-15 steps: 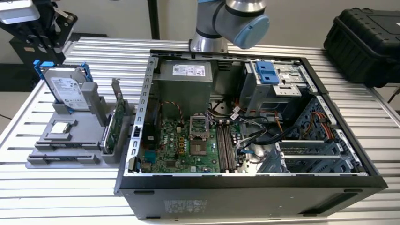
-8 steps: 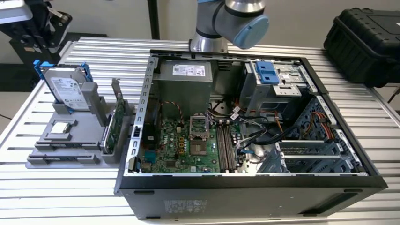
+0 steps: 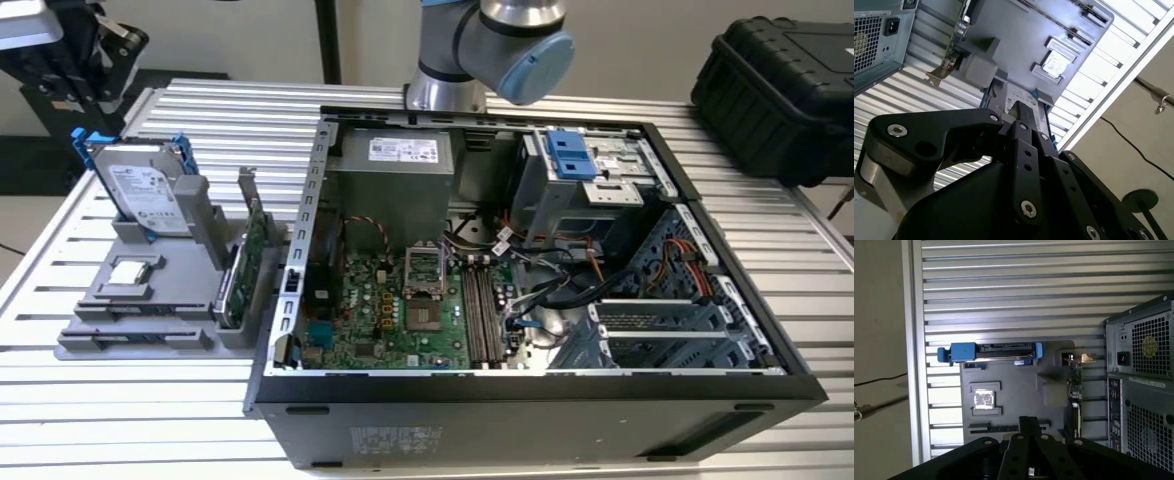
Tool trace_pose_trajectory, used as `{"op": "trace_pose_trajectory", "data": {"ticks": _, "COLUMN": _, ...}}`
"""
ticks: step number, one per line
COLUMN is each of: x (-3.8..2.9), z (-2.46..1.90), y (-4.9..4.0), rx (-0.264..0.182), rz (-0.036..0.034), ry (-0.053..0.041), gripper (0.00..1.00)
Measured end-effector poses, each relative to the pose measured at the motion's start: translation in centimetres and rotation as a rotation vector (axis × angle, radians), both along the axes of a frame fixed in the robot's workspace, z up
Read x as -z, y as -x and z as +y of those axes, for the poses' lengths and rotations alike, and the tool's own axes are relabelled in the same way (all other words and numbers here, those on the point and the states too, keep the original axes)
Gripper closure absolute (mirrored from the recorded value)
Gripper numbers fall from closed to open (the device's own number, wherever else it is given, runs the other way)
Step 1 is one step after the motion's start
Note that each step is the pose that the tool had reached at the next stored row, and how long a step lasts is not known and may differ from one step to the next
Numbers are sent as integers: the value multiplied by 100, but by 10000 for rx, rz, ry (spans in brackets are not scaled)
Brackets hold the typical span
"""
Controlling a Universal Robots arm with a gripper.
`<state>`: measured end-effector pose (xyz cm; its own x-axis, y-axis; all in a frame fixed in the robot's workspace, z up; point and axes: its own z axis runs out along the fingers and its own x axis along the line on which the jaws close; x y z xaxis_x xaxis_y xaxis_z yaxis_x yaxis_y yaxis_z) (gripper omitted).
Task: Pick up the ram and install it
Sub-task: 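Reach for the ram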
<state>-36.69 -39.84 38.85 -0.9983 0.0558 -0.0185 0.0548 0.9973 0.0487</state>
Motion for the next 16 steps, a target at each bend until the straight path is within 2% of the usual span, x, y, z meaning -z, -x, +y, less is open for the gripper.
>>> {"op": "trace_pose_trajectory", "data": {"ticks": 5, "x": 2, "z": -8, "y": 8, "rx": 1, "rz": 1, "ry": 0, "gripper": 100}}
{"op": "trace_pose_trajectory", "data": {"ticks": 16, "x": 10, "z": -68, "y": 23, "rx": 0, "rz": 0, "ry": 0, "gripper": 100}}
